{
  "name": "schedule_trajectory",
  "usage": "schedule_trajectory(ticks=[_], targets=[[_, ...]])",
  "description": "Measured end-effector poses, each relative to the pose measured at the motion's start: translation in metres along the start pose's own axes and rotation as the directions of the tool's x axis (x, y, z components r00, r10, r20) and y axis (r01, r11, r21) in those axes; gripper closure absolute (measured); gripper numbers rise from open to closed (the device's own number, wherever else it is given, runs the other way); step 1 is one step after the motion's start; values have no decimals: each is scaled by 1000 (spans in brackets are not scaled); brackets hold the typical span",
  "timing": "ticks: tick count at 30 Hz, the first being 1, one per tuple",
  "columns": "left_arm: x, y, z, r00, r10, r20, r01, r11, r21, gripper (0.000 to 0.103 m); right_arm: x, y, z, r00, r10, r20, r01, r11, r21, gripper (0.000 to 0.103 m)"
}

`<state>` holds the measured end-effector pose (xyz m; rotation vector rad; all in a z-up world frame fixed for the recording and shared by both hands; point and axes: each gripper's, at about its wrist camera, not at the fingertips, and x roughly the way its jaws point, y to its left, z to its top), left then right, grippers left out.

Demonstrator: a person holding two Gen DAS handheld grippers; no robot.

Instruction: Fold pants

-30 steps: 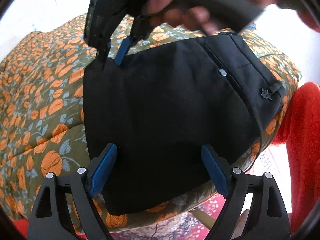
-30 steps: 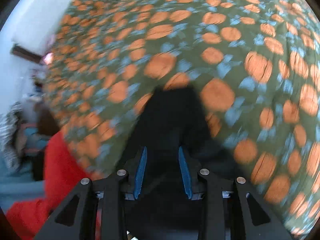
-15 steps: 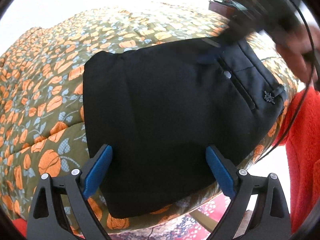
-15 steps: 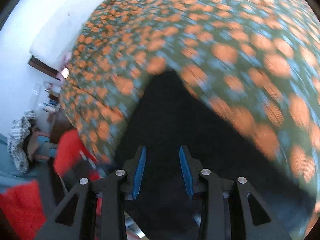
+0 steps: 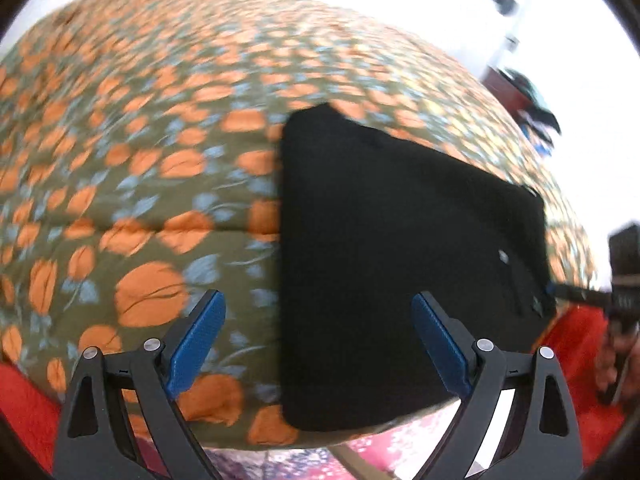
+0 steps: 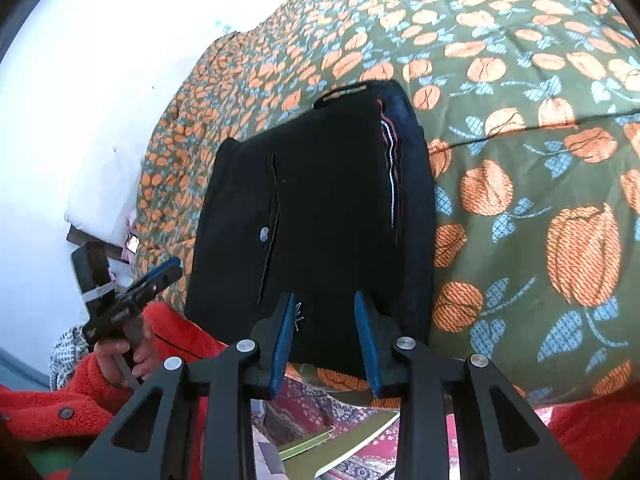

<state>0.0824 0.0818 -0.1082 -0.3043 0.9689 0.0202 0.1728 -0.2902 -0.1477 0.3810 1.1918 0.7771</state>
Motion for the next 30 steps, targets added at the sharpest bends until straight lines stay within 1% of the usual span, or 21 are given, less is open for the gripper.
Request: schedule_trajectory(ticks=[3, 5, 6, 7, 9, 10, 12, 14, 16, 18, 19, 20, 21, 22, 23, 24, 25, 26, 27, 28, 30], targets=[[3, 23, 0, 1000, 14, -11, -15, 997, -71, 8, -4, 11, 2, 999, -45, 2, 45, 997, -58, 71], [7, 34, -1, 1000, -11, -29, 8, 993, -121, 8, -9, 11, -1, 997, -72, 11, 73, 994, -76, 69], [10, 37, -2, 999, -26, -38, 20, 990, -138, 8, -12, 11, -1, 996, -84, 21, 85, 994, -74, 62], [15, 40, -3, 997, -52, -56, 43, 987, -157, 8, -15, 8, 0, 994, -102, 32, 104, 992, -68, 40], [27, 42, -3, 991, -96, -95, 78, 981, -177, 8, -21, 8, -1, 983, -172, 60, 176, 983, -58, 18], [31, 41, -2, 987, -118, -112, 96, 979, -182, 8, -21, 7, 0, 982, -175, 67, 179, 982, -54, 18], [44, 38, 0, 976, -164, -144, 136, 973, -188, 8, -14, 1, 2, 988, -148, 39, 149, 988, -29, 18], [50, 35, 1, 965, -210, -156, 177, 964, -197, 8, -5, -6, 5, 988, -155, 12, 155, 988, -15, 18], [55, 32, 3, 955, -243, -169, 206, 956, -210, 8, 4, -14, 7, 995, -103, -20, 103, 995, 3, 19], [56, 26, 1, 942, -281, -182, 242, 948, -207, 8, 11, -21, 9, 999, -2, -44, 3, 999, 36, 24], [57, 22, 0, 933, -300, -198, 262, 945, -196, 9, 13, -22, 9, 998, 23, -53, -20, 999, 42, 24], [58, 17, -1, 929, -307, -207, 271, 945, -185, 11, 16, -23, 9, 997, 31, -67, -28, 999, 42, 25], [58, 11, -2, 926, -310, -215, 278, 946, -166, 15, 22, -26, 8, 995, 28, -91, -24, 999, 46, 28], [56, 5, -3, 931, -295, -217, 270, 953, -135, 22, 27, -28, 6, 994, 20, -108, -14, 998, 54, 29], [53, -2, -4, 946, -242, -215, 228, 970, -89, 28, 30, -29, 6, 994, 6, -113, 0, 998, 57, 31], [51, -7, -5, 954, -217, -208, 210, 976, -57, 32, 33, -26, 7, 994, -5, -113, 10, 999, 43, 38], [45, -13, -4, 964, -184, -192, 184, 983, -16, 44, 31, -19, 7, 993, -37, -110, 38, 999, 9, 43], [39, -16, -4, 971, -159, -178, 163, 987, 4, 57, 29, -12, 6, 993, -68, -100, 65, 997, -28, 46], [34, -18, -4, 975, -146, -165, 151, 988, 17, 64, 28, -3, 5, 991, -105, -88, 99, 992, -75, 50], [25, -22, -3, 980, -135, -144, 142, 989, 35, 77, 25, 12, 3, 984, -165, -70, 153, 977, -146, 53], [12, -33, -1, 989, -100, -110, 108, 991, 73, 80, 26, 33, -1, 967, -253, -39, 237, 942, -238, 55]])
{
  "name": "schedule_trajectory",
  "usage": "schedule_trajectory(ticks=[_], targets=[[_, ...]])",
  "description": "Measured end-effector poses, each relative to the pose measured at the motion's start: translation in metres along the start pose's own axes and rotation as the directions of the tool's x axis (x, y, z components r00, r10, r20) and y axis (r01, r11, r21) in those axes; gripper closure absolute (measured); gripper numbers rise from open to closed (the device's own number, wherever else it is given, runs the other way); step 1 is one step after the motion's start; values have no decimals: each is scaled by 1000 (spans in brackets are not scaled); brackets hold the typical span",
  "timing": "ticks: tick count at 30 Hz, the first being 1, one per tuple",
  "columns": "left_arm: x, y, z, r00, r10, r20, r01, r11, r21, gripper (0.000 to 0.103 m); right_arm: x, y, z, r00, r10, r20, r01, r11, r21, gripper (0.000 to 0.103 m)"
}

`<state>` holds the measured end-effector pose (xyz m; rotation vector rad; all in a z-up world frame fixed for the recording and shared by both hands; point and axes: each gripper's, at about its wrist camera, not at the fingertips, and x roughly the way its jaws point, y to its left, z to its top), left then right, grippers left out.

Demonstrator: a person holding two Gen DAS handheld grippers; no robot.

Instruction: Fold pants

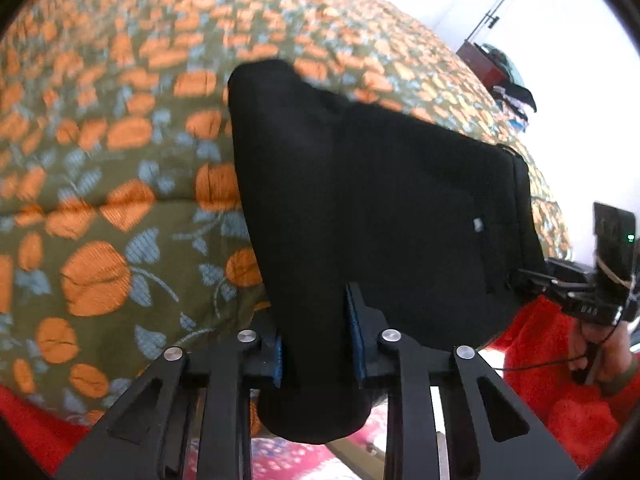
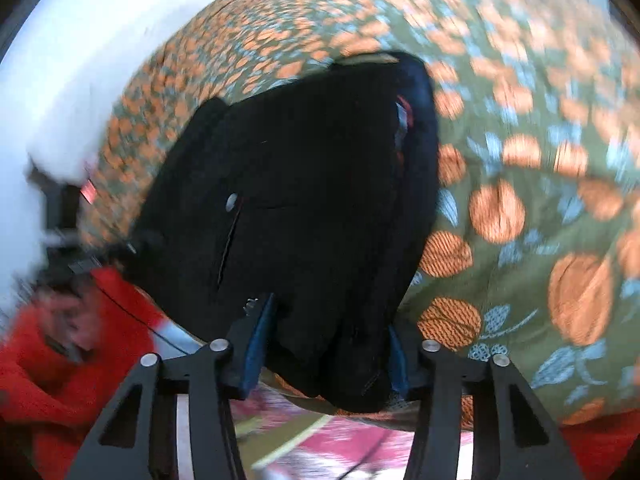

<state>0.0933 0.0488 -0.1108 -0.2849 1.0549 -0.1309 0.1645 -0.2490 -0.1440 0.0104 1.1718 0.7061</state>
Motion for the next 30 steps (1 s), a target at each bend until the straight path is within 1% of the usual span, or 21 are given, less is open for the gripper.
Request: schedule_trajectory(ticks=[2, 4, 8, 10, 13, 18, 21, 23, 25, 27, 28, 29, 30], targets=[[-12, -15, 1, 999, 33, 37, -35, 999, 41, 81, -6, 21, 0, 996, -83, 25, 85, 994, -74, 57], [-21, -19, 2, 998, 25, 63, -28, 998, 47, 82, -14, 27, 2, 995, -90, 48, 93, 992, -84, 60], [-37, -27, 10, 994, -5, 112, 0, 999, 43, 83, -36, 18, 8, 995, 4, 96, -3, 1000, -1, 63], [-45, -29, 15, 991, -14, 131, 9, 999, 45, 83, -44, 20, 11, 992, 35, 117, -38, 999, 20, 64], [-57, -37, 20, 987, -16, 161, 5, 998, 65, 83, -48, 37, 19, 988, 72, 138, -75, 997, 17, 64], [-72, -39, 34, 978, -13, 208, -2, 997, 73, 83, -55, 56, 33, 981, 100, 168, -98, 995, -17, 64], [-80, -36, 51, 969, -15, 245, -2, 998, 68, 83, -59, 63, 51, 974, 124, 192, -122, 992, -21, 64], [-82, -33, 70, 964, -7, 267, -13, 997, 73, 83, -60, 64, 67, 969, 134, 206, -131, 991, -28, 64], [-81, -29, 90, 958, -2, 288, -20, 997, 75, 83, -60, 68, 88, 967, 135, 216, -128, 991, -46, 64], [-77, -23, 119, 949, 5, 314, -30, 997, 76, 83, -59, 73, 114, 964, 129, 233, -114, 990, -77, 64], [-76, -21, 126, 946, 6, 324, -33, 997, 76, 83, -57, 74, 127, 962, 127, 240, -108, 990, -90, 64], [-72, -17, 143, 939, 10, 343, -36, 997, 70, 83, -56, 75, 143, 960, 123, 252, -100, 990, -101, 64], [-69, -15, 151, 936, 12, 351, -38, 997, 68, 83, -53, 74, 158, 957, 120, 263, -94, 990, -110, 64]])
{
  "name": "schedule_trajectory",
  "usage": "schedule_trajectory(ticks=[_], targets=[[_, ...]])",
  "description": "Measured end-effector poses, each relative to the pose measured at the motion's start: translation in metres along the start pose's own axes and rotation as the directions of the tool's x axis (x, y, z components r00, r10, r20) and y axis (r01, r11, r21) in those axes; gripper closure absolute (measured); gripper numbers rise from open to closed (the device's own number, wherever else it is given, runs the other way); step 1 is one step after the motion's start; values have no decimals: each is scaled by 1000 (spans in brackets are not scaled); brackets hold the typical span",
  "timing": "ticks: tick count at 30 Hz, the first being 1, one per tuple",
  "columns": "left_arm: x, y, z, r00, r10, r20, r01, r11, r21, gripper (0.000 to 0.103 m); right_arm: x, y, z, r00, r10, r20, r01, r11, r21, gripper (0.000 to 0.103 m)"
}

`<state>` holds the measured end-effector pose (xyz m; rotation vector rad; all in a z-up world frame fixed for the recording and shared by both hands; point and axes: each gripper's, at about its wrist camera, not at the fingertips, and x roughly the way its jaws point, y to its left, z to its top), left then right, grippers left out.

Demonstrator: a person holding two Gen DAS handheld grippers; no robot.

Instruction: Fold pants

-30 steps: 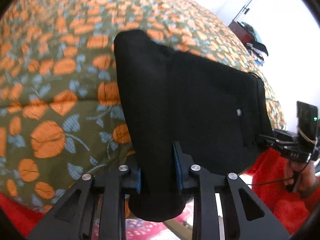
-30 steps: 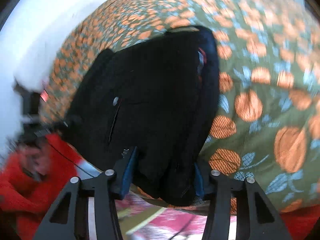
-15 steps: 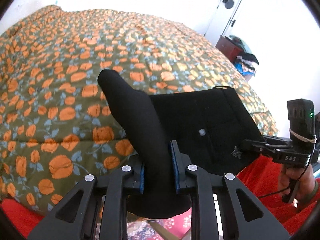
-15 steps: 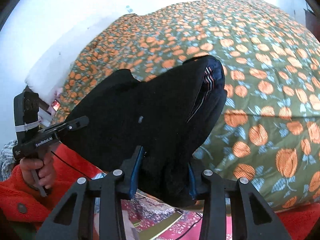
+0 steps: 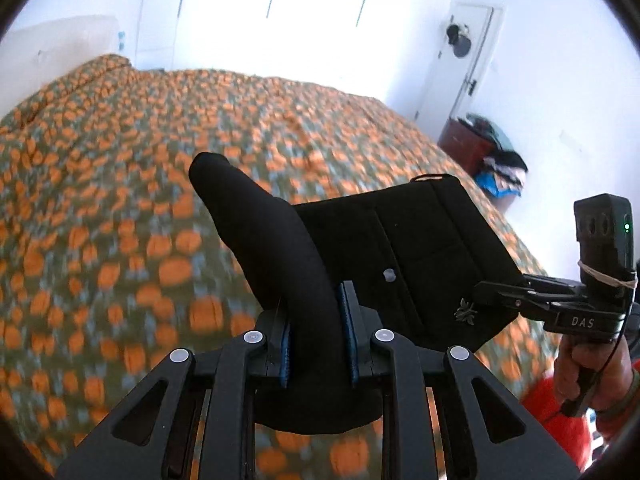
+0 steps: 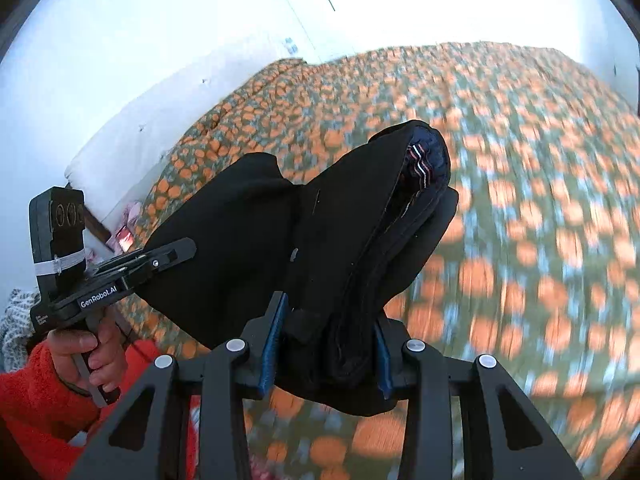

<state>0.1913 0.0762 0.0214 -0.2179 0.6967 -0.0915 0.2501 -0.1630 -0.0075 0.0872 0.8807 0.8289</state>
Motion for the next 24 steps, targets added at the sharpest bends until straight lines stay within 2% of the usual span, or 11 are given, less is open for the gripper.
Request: schedule_trajectory(ticks=[6, 9, 13, 16, 18, 20, 23, 24], targets=[[70, 24, 57, 999, 34, 27, -34, 999, 9, 84, 44, -23, 74, 998, -28, 54, 29, 999, -15, 64], [103, 35, 65, 999, 39, 16, -40, 999, 7, 84, 75, -48, 96, 998, -31, 57, 30, 999, 13, 64], [163, 65, 49, 997, 50, -62, -51, 998, -22, 84, 119, -94, 103, 999, -28, 22, 27, 997, 72, 64], [197, 88, 26, 986, 81, -146, -89, 995, -48, 83, 160, -136, 92, 996, -58, -66, 64, 992, 108, 64], [206, 107, 8, 982, 75, -175, -91, 992, -86, 77, 180, -162, 78, 989, -80, -127, 97, 986, 139, 64], [207, 124, -6, 979, 55, -195, -83, 987, -134, 54, 186, -180, 63, 991, -41, -131, 64, 983, 172, 61], [200, 125, -14, 973, 125, -194, -150, 981, -122, 33, 185, -185, 52, 993, -37, -108, 55, 985, 164, 57], [198, 124, -15, 970, 141, -195, -167, 979, -120, 31, 186, -185, 52, 993, -43, -109, 60, 984, 165, 55]])
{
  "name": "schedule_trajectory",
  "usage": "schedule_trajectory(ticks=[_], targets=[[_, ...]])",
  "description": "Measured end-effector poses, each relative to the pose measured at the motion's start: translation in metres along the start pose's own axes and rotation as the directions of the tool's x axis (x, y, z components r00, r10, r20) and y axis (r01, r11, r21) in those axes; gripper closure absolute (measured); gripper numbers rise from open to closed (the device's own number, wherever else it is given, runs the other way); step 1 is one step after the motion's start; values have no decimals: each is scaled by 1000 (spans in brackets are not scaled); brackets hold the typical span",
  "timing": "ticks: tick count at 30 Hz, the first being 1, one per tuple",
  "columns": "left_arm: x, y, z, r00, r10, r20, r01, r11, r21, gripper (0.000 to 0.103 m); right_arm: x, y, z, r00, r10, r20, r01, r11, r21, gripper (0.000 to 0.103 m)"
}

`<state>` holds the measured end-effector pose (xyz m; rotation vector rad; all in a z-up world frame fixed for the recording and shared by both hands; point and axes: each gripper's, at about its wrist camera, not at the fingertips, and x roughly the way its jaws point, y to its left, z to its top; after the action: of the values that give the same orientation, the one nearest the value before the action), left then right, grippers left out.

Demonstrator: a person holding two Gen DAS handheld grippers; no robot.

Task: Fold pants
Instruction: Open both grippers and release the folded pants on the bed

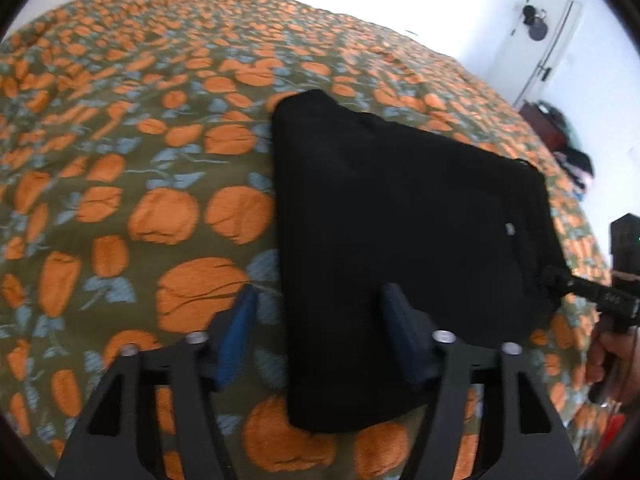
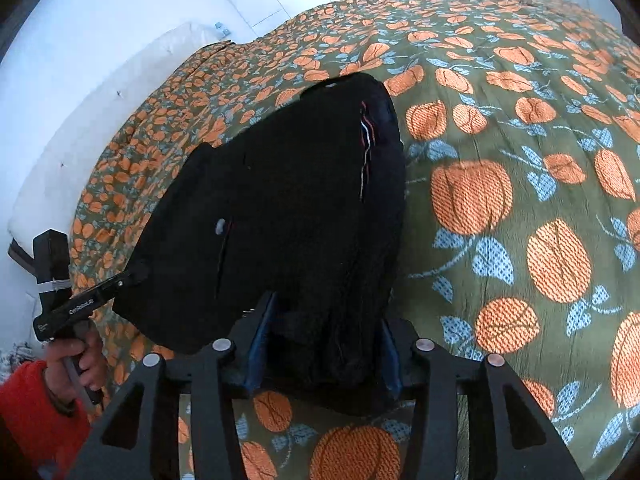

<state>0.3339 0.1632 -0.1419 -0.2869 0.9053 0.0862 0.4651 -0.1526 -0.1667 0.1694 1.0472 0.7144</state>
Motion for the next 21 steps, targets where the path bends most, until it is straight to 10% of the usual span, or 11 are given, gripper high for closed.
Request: schedule_trajectory(ticks=[7, 21], targets=[[-34, -2, -2, 990, 139, -15, -139, 990, 16, 28, -11, -5, 7, 995, -99, -29, 100, 994, 42, 22], [-110, -45, -20, 970, 221, 100, -233, 963, 135, 13, -126, 51, -32, 972, -224, 74, 227, 974, -27, 14]])
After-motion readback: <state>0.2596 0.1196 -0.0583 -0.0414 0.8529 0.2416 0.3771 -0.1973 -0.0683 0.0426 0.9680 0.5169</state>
